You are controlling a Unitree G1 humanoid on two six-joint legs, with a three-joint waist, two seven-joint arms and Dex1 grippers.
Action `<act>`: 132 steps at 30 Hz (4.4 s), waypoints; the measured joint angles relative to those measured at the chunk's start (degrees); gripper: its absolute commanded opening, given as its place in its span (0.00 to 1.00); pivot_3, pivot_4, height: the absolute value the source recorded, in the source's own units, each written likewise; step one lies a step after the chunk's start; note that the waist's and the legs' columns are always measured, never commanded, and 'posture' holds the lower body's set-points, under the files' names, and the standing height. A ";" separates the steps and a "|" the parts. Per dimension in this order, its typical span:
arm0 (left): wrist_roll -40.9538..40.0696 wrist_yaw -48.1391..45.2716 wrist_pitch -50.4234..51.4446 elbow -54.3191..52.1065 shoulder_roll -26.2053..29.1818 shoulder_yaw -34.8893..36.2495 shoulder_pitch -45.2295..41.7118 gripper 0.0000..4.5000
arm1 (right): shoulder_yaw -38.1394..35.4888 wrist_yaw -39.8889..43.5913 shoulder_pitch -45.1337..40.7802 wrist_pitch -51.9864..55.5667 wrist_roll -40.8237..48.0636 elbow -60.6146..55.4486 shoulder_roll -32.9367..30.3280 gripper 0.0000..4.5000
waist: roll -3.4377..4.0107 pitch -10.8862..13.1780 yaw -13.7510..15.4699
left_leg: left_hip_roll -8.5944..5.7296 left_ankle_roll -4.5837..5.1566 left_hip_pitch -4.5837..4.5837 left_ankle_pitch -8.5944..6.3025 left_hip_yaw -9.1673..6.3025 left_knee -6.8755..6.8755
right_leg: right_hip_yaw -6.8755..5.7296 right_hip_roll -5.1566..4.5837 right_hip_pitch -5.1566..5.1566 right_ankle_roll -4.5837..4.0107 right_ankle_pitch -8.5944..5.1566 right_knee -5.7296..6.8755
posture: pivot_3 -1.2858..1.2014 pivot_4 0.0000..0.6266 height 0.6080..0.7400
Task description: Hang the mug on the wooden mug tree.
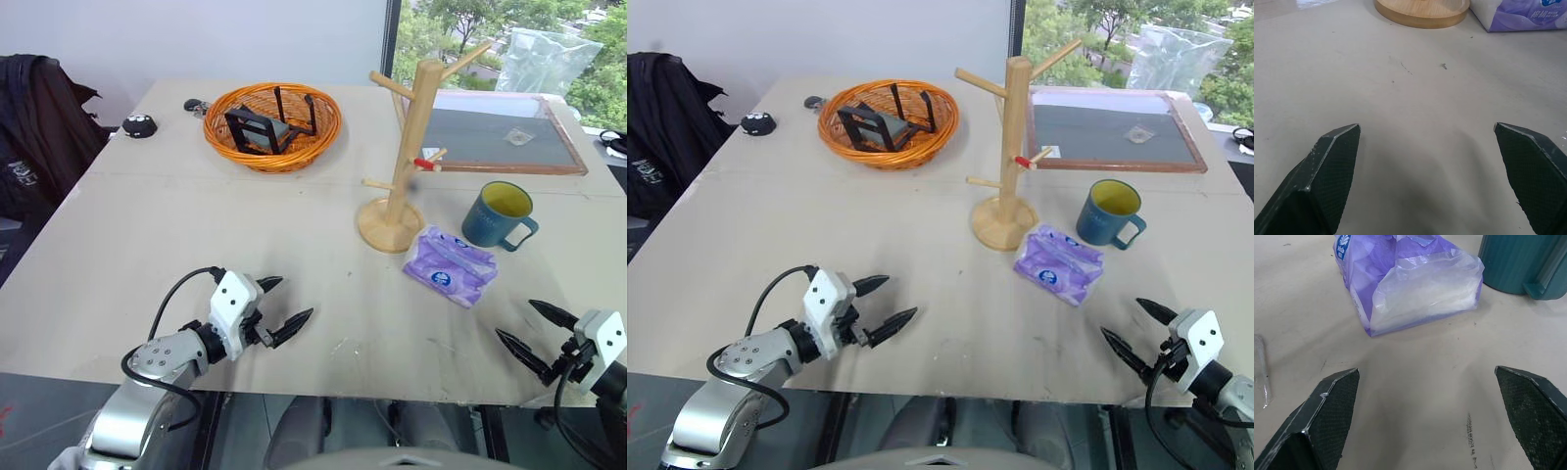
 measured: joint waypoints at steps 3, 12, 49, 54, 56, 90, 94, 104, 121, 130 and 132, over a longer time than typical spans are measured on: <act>0.04 -0.21 -0.04 0.00 0.00 0.00 -0.06 1.00 | 0.00 -0.03 -0.49 0.25 0.27 -0.01 0.00 0.99 | 0.00 0.00 -0.03 | 0.00 0.00 0.00 0.00 0.00 0.00 | 0.00 0.00 0.00 0.00 0.00 0.00 | 0.52 0.24 0.98; -0.10 -1.20 -0.11 0.25 -0.14 -0.01 -1.21 1.00 | 0.00 -0.60 -1.77 1.66 0.70 -0.30 -0.04 0.99 | 0.01 0.01 -0.02 | 0.00 0.00 0.00 0.00 0.00 0.00 | 0.01 0.00 0.00 0.00 0.00 0.00 | 0.52 0.24 0.98; -12.01 -10.54 12.10 -10.42 10.62 -2.77 -16.39 1.00 | 20.55 -9.98 -24.18 25.37 -10.55 -10.21 -3.64 0.11 | -0.01 0.05 -0.30 | -0.22 -0.02 -0.16 0.02 -0.03 0.04 | -0.04 0.06 -0.19 0.03 0.01 0.09 | 0.52 0.24 0.98; -11.99 -10.84 12.26 -10.91 10.62 -4.34 -17.28 1.00 | 16.63 -7.78 -21.29 29.23 -5.78 -12.99 -5.94 0.01 | 0.00 0.07 0.14 | -0.26 -0.02 -0.20 0.02 -0.08 0.10 | -0.07 0.03 -0.16 0.04 0.01 0.05 | 0.52 0.24 0.98; -12.00 -11.17 12.26 -10.89 10.51 -5.26 -18.75 1.00 | 12.89 -6.09 -18.25 30.35 -3.76 -13.92 -8.13 0.01 | 0.00 0.09 0.26 | -0.27 -0.02 -0.24 0.02 -0.08 0.11 | -0.07 0.03 -0.18 0.04 0.01 0.04 | 0.52 0.24 0.98; -3.15 -13.81 9.72 6.06 -5.47 -20.88 -39.26 1.00 | -20.08 -14.64 -7.47 38.15 10.40 -21.07 -6.03 0.99 | -0.03 0.20 -0.43 | -0.25 0.02 0.04 0.01 -0.17 0.22 | -0.16 0.10 0.26 0.07 0.01 0.03 | 0.52 0.24 0.98; -3.15 -11.52 12.00 5.06 -5.98 -20.30 -40.28 1.00 | -8.11 -25.56 -13.92 38.08 3.54 -20.05 1.49 0.99 | 0.09 0.26 -0.17 | -0.33 -0.08 -0.04 0.07 -0.21 0.20 | -0.20 0.04 0.16 0.07 0.00 0.01 | 0.52 0.24 0.98; -2.87 -8.38 14.60 3.62 -6.97 -20.28 -42.04 1.00 | 3.44 -43.17 -24.41 28.47 -13.08 -8.28 12.98 0.99 | 0.11 0.24 -0.29 | -0.34 -0.31 -0.35 0.20 -0.06 0.20 | -0.05 0.06 -0.29 0.07 0.01 0.11 | 0.52 0.24 0.98; 2.82 1.00 18.08 1.70 -8.08 -20.36 -42.32 1.00 | 3.49 -46.09 -32.52 21.31 -15.75 4.48 15.49 0.64 | 0.12 0.24 -0.48 | -0.33 -0.30 -0.33 0.20 0.15 0.18 | 0.19 0.08 -0.43 0.07 0.01 0.24 | 0.52 0.24 0.98; 2.62 1.19 18.64 1.54 -8.32 -20.36 -42.46 1.00 | 3.49 -44.14 -35.47 17.66 -15.15 9.54 15.25 0.01 | 0.10 0.22 -0.45 | -0.32 -0.30 -0.33 0.20 0.16 0.18 | 0.21 0.08 -0.43 0.07 0.01 0.25 | 0.52 0.24 0.98; 2.48 1.19 18.64 1.54 -8.13 -20.25 -42.46 1.00 | 3.53 -43.07 -35.48 17.87 -14.79 9.63 14.97 0.01 | 0.11 0.22 -0.40 | -0.32 -0.30 -0.33 0.20 0.16 0.18 | 0.21 0.08 -0.43 0.07 0.01 0.25 | 0.52 0.24 0.98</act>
